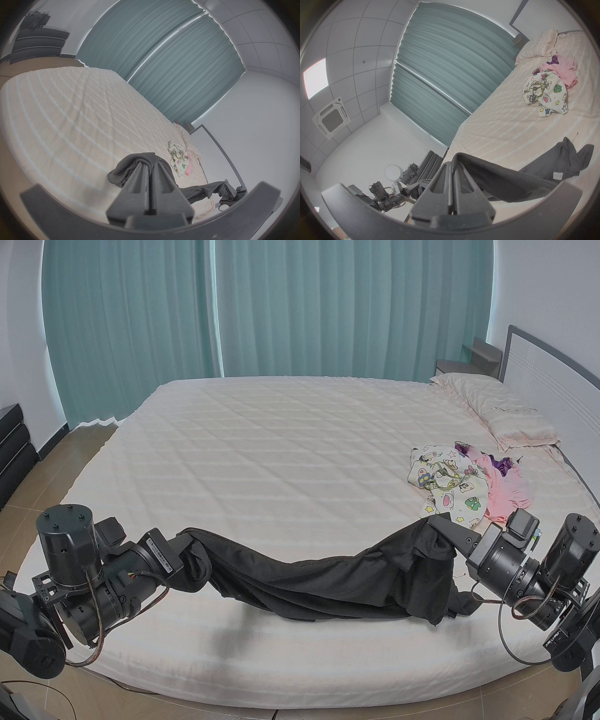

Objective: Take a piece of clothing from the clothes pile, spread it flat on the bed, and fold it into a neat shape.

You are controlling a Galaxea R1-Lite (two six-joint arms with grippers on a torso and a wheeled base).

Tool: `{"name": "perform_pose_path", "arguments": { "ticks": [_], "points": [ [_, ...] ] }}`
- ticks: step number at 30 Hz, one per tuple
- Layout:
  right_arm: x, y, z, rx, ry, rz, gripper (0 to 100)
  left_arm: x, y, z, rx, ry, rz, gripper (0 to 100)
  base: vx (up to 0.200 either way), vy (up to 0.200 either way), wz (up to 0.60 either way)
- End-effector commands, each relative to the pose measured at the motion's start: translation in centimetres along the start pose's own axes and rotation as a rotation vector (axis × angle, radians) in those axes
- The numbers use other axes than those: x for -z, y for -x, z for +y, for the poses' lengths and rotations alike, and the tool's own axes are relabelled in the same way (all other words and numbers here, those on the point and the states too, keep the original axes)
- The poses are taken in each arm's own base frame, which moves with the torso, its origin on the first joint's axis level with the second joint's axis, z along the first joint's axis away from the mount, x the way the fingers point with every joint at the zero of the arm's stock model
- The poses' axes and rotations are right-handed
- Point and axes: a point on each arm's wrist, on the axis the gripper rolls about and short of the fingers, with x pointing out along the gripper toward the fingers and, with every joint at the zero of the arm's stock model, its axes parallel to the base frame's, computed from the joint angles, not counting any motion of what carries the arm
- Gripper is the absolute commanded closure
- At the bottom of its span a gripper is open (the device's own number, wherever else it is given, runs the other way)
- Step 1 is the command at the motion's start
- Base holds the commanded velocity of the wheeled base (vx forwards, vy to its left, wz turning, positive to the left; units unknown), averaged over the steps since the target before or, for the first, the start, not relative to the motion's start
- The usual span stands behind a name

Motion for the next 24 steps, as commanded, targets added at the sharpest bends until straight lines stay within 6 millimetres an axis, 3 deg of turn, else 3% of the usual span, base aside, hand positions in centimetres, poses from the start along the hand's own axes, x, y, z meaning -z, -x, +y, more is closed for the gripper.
{"name": "perform_pose_path", "arguments": {
  "ticks": [1, 9, 24],
  "points": [
    [-0.13, 0.19, -0.36, 0.014, 0.016, -0.007, 100, 0.12, -0.14, 0.08, -0.004, 0.000, 0.007, 100, 0.000, 0.000, 0.00],
    [-0.05, 0.24, -0.65, 0.027, 0.039, -0.001, 100, 0.49, -0.50, 0.30, -0.019, -0.002, 0.021, 100, 0.000, 0.000, 0.00],
    [0.20, 0.87, -0.62, 0.032, 0.127, 0.013, 100, 0.96, -0.25, 0.08, -0.009, -0.012, 0.037, 100, -0.200, 0.000, 0.00]
  ]
}}
